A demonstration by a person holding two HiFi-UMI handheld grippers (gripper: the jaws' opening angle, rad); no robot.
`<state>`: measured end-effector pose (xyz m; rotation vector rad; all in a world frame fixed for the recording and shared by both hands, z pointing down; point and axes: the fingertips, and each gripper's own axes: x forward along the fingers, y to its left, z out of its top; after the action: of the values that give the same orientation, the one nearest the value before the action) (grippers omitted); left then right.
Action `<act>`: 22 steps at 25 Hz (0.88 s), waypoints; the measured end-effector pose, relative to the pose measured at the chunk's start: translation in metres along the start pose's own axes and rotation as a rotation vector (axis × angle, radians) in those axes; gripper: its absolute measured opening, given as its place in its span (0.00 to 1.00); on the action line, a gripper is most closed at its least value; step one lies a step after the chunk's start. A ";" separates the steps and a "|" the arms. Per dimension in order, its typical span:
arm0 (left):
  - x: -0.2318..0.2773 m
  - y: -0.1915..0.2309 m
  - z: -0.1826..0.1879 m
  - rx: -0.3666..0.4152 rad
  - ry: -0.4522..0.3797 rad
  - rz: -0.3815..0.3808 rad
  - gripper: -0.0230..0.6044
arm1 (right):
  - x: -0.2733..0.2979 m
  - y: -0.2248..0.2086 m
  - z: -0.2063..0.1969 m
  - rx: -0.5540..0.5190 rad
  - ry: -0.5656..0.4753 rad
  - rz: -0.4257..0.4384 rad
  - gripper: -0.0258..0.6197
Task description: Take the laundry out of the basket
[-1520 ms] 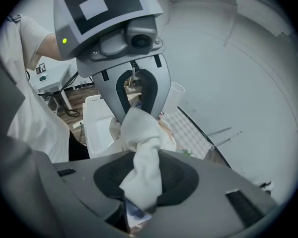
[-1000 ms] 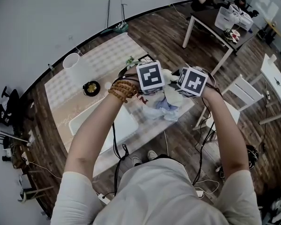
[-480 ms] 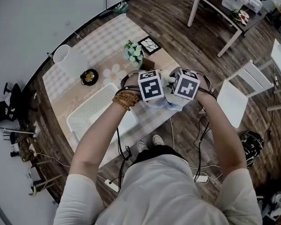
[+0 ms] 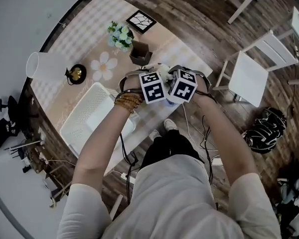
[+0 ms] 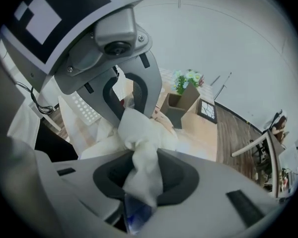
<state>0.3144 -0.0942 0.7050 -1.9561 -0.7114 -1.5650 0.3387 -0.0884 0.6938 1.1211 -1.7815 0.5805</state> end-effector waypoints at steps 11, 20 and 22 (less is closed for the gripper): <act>0.040 -0.008 -0.002 0.005 0.034 -0.010 0.21 | 0.031 0.007 -0.030 0.075 -0.010 0.028 0.26; -0.010 0.005 -0.001 -0.011 0.017 0.101 0.32 | -0.011 -0.001 -0.010 0.027 0.000 0.037 0.35; -0.024 0.009 -0.002 -0.017 0.017 0.129 0.32 | -0.023 -0.004 -0.005 0.019 -0.001 0.031 0.35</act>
<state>0.3150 -0.1038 0.6807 -1.9578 -0.5556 -1.5130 0.3477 -0.0764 0.6751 1.1082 -1.8007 0.6161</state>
